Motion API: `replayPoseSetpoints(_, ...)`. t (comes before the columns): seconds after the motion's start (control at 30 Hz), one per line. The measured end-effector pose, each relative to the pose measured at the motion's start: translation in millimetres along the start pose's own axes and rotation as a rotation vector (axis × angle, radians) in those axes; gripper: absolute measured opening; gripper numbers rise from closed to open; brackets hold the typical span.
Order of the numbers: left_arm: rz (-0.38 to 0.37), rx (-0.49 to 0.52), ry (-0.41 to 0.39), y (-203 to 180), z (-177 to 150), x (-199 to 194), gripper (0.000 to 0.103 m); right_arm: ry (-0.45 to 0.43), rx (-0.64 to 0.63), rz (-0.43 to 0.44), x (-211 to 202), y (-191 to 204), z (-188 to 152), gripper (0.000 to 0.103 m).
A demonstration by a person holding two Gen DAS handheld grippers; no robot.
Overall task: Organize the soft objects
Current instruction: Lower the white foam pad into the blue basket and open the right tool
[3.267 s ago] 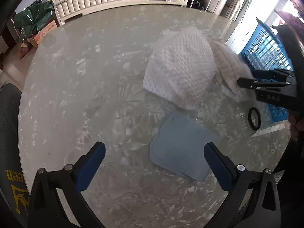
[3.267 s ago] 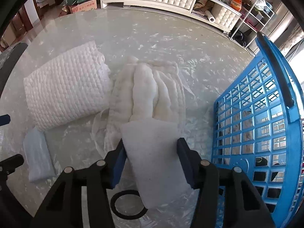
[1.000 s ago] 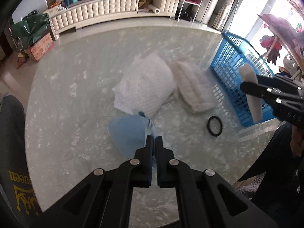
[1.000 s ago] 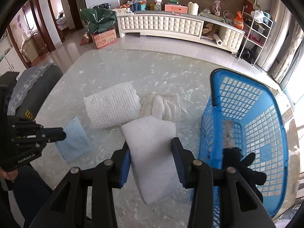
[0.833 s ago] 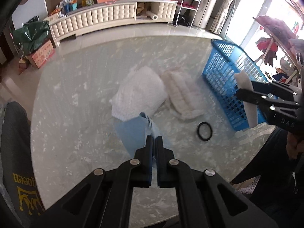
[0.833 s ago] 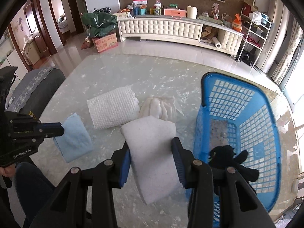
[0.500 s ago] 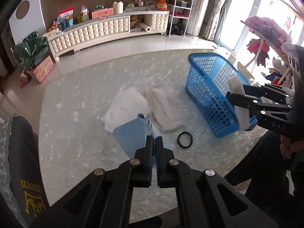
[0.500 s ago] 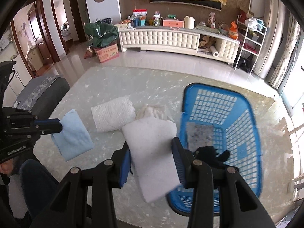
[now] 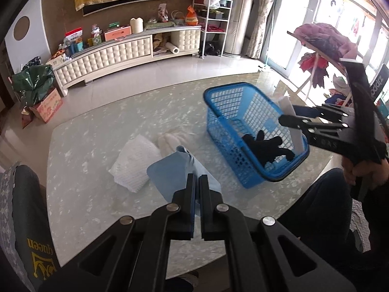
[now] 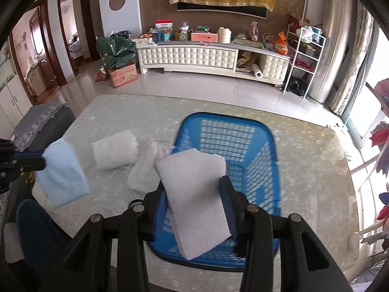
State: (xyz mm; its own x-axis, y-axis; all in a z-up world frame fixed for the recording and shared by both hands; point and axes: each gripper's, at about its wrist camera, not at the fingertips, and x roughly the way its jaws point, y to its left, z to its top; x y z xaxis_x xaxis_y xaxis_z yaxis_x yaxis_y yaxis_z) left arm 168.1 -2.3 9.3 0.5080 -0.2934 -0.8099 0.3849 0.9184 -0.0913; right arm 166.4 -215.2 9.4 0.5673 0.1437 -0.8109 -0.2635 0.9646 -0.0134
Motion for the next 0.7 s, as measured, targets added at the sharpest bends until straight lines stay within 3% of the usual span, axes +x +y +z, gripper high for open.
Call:
replayPoseSetpoints(0.37, -0.029, 0.011, 0.000, -20.0, 11.2, 5.5, 0.002, 0.094, -0.047, -0.033, 46.3, -23.2, 5.5, 0.039)
replayPoseSetpoints(0.7, -0.040, 0.012, 0.020, -21.1, 19.0, 21.0, 0.002, 0.204, -0.210, -0.074, 115.5, -14.3, 16.0, 0.039)
